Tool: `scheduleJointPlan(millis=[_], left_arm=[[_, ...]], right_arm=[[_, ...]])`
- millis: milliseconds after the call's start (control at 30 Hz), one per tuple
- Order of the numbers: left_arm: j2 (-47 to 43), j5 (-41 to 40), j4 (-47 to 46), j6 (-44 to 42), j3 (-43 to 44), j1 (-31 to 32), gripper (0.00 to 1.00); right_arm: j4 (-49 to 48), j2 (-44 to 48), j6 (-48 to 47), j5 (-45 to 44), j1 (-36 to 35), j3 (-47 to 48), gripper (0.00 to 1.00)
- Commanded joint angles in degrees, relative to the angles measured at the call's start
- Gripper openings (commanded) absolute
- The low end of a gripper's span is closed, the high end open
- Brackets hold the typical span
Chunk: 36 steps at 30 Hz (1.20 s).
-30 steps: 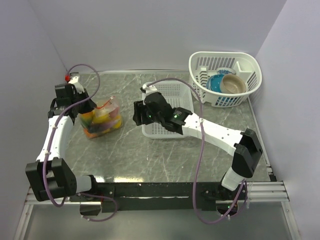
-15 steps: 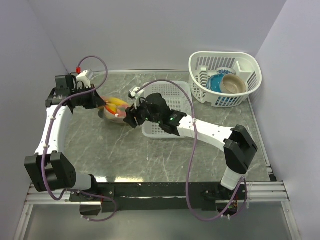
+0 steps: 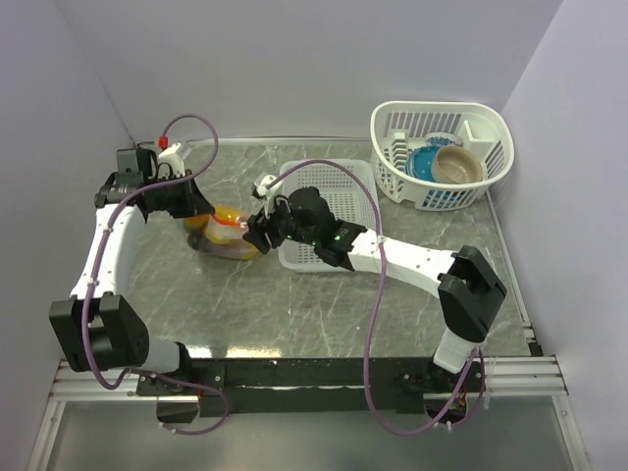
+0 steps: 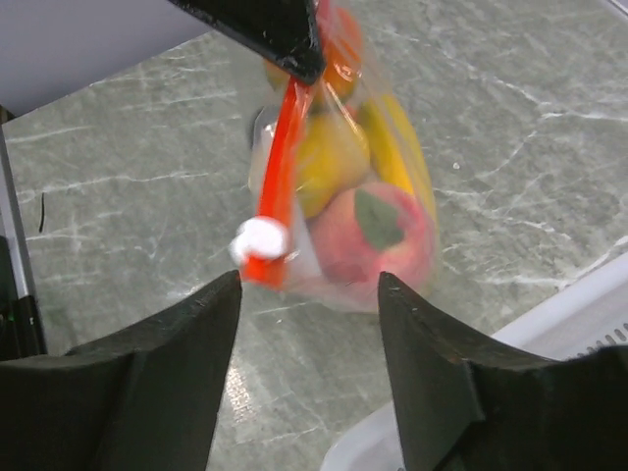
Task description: Open the zip-top bag and remove the fake food
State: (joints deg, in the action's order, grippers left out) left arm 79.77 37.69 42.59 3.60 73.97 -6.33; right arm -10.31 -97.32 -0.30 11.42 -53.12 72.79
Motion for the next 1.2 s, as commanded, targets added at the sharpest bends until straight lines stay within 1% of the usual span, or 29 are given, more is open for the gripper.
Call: scheduleJointPlan(millis=[0, 33, 100, 133, 200, 233, 267, 300, 333, 367, 400, 433, 467, 533, 567, 667, 700, 767, 800, 833, 900, 933, 967, 1000, 1033, 1067, 1133, 1167], left_arm=[[-1.3, 2.2, 0.0, -1.7, 2.7, 0.6, 0.01], [-1.3, 2.2, 0.1, -1.8, 2.7, 0.5, 0.01], [-1.4, 2.5, 0.3, -2.0, 2.4, 0.6, 0.01], [-1.4, 2.5, 0.3, -1.9, 2.2, 0.5, 0.01], [-1.4, 2.6, 0.3, -1.9, 2.0, 0.6, 0.01], [-1.3, 2.6, 0.3, -1.9, 2.0, 0.5, 0.05], [-1.1, 2.8, 0.6, -2.0, 2.0, 0.6, 0.12], [-0.8, 3.2, 0.7, -2.4, 2.0, 0.5, 0.24], [-0.8, 3.7, 1.1, -2.8, 2.1, 0.6, 0.55], [-0.8, 3.8, 1.5, -3.0, 2.2, 0.8, 0.69], [-0.6, 4.1, 1.8, -4.3, 2.6, 0.8, 0.78], [-0.7, 4.4, 2.1, -5.3, 3.0, 0.9, 0.94], [-0.5, 5.6, 3.0, -6.0, 3.5, 0.8, 0.99], [-0.1, 8.5, 4.5, -8.6, 5.4, 0.9, 0.99], [0.2, 12.5, 6.6, -9.5, 6.2, 0.9, 0.99], [1.5, 19.3, 11.0, -16.3, 8.6, 1.1, 0.99], [2.1, 23.9, 14.5, -22.3, 9.7, 1.2, 0.99], [2.8, 28.6, 18.9, -29.3, 11.1, 1.4, 0.95], [3.5, 32.9, 21.5, -38.0, 13.3, 1.4, 0.94], [4.0, 34.6, 27.3, -42.3, 14.4, 1.4, 0.92], [5.2, 37.2, 31.3, -51.4, 18.0, 1.5, 0.92], [5.5, 38.7, 33.4, -53.6, 19.1, 1.4, 0.93], [5.7, 39.4, 34.8, -56.1, 20.1, 1.5, 0.93], [5.7, 40.2, 35.7, -61.6, 21.0, 1.4, 0.94], [5.3, 41.8, 35.5, -63.4, 20.9, 1.5, 0.95], [4.7, 42.5, 34.8, -66.6, 20.4, 1.5, 0.96], [2.5, 43.6, 30.7, -66.5, 17.6, 1.5, 0.98], [1.5, 43.3, 23.2, -61.7, 16.3, 1.8, 0.98]], right_arm=[[-3.5, 0.0, -1.3, -1.3, -0.4, 3.1, 0.59], [-3.3, -0.6, -1.2, -1.4, -0.2, 3.4, 0.52], [-2.6, -2.0, -1.0, -1.1, -0.3, 4.4, 0.41], [-2.4, -2.3, -0.9, -1.1, -0.3, 4.5, 0.3], [-2.4, -3.3, -0.5, -1.0, -0.3, 4.8, 0.22], [-2.4, -3.6, -0.2, -1.6, -0.3, 4.8, 0.18], [-2.4, -3.8, 0.1, -1.6, -0.2, 4.9, 0.16], [-2.4, -3.9, 0.1, -1.2, -0.1, 5.0, 0.12], [-2.4, -3.8, 0.1, -0.7, 0.0, 5.1, 0.09], [-2.5, -3.8, 0.2, -0.5, 0.0, 5.2, 0.05], [-2.6, -3.8, 0.2, -0.5, 0.2, 5.3, 0.0], [-2.5, -3.7, 0.1, -0.4, 0.3, 5.5, 0.0], [-2.4, -3.5, 1.9, -0.1, 0.3, 5.9, 0.0], [-2.3, -3.3, 2.2, 0.4, 0.7, 6.2, 0.0], [-2.2, -3.2, 2.8, 1.1, 0.7, 6.5, 0.0], [-2.3, -2.6, 4.0, 2.5, 1.5, 6.7, 0.0], [-2.5, -2.4, 4.4, 3.9, 1.8, 6.8, 0.0], [-2.6, -2.2, 5.8, 5.4, 3.0, 7.5, 0.0], [-2.9, -2.0, 6.6, 8.1, 3.7, 7.8, 0.0], [-3.2, -1.8, 7.5, 9.9, 4.4, 8.0, 0.0], [-4.7, -1.6, 11.0, 15.8, 7.3, 8.8, 0.0], [-5.5, -1.8, 12.7, 21.8, 8.5, 9.0, 0.0], [-6.2, -2.2, 15.8, 24.5, 10.6, 9.6, 0.0], [-7.7, -2.4, 17.1, 26.6, 11.5, 10.0, 0.0], [-8.0, -2.5, 17.9, 29.9, 12.2, 10.3, 0.0], [-7.7, -2.7, 18.0, 30.5, 12.8, 11.0, 0.0], [-5.2, -2.5, 16.5, 31.4, 12.9, 11.8, 0.0], [-4.4, -2.4, 15.4, 32.2, 12.9, 12.2, 0.0]])
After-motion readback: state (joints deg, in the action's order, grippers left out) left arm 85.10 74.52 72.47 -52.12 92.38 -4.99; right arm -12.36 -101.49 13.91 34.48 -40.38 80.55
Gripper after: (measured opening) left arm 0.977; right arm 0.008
